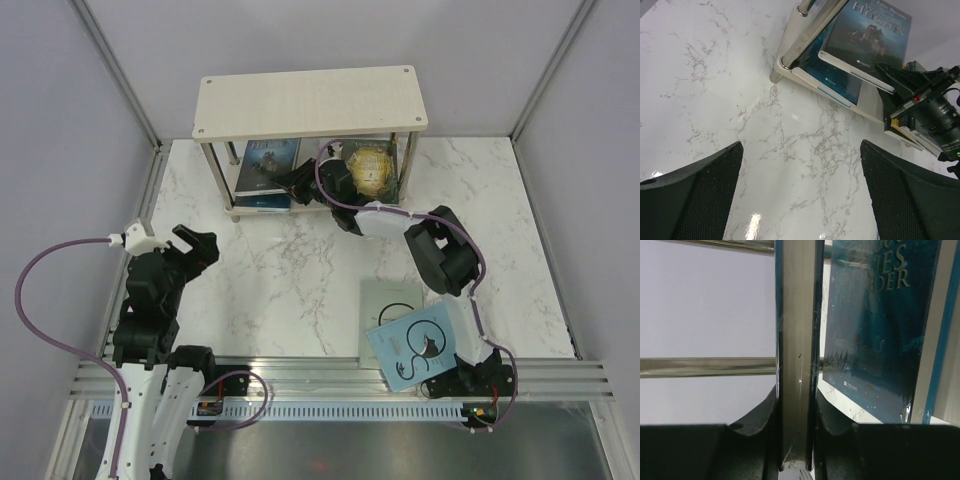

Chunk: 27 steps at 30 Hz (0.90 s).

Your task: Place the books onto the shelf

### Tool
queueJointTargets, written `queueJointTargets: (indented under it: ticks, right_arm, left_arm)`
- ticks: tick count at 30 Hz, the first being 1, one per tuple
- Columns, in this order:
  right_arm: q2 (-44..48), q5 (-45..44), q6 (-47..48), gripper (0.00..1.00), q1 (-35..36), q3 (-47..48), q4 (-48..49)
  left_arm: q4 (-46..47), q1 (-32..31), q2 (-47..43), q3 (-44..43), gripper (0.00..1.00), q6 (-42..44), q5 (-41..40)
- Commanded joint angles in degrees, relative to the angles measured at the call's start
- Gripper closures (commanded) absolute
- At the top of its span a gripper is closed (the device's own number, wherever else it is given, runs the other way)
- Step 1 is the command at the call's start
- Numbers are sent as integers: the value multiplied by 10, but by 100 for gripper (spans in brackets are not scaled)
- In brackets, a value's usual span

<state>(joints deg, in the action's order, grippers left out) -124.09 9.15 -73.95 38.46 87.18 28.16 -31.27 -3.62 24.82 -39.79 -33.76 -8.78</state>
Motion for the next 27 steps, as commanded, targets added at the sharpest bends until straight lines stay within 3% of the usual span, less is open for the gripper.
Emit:
queueJointTargets:
  ticks: [1, 7, 8, 10, 11, 14, 23, 27]
  right_arm:
    - [-13, 2, -24, 100, 14, 53, 92]
    - [-29, -5, -29, 100, 19, 76, 57]
    - [-33, -4, -27, 96, 19, 82, 38]
    - [-41, 6, -27, 82, 19, 97, 26]
    - [-44, 8, -28, 62, 19, 99, 16]
    - [-40, 10, -25, 44, 19, 99, -14]
    - [-12, 17, 17, 32, 14, 123, -217]
    - [-7, 19, 40, 32, 14, 124, -271]
  left_arm:
    - [10, 2, 2, -13, 0, 26, 6]
    - [11, 3, 1, -12, 0, 26, 9]
    - [10, 3, 3, -13, 0, 26, 11]
    - [11, 3, 2, -12, 0, 26, 12]
    - [11, 3, 4, -12, 0, 26, 11]
    - [11, 3, 4, -12, 0, 29, 13]
    - [10, 4, 2, -11, 0, 29, 13]
    - [9, 5, 2, -9, 1, 29, 15]
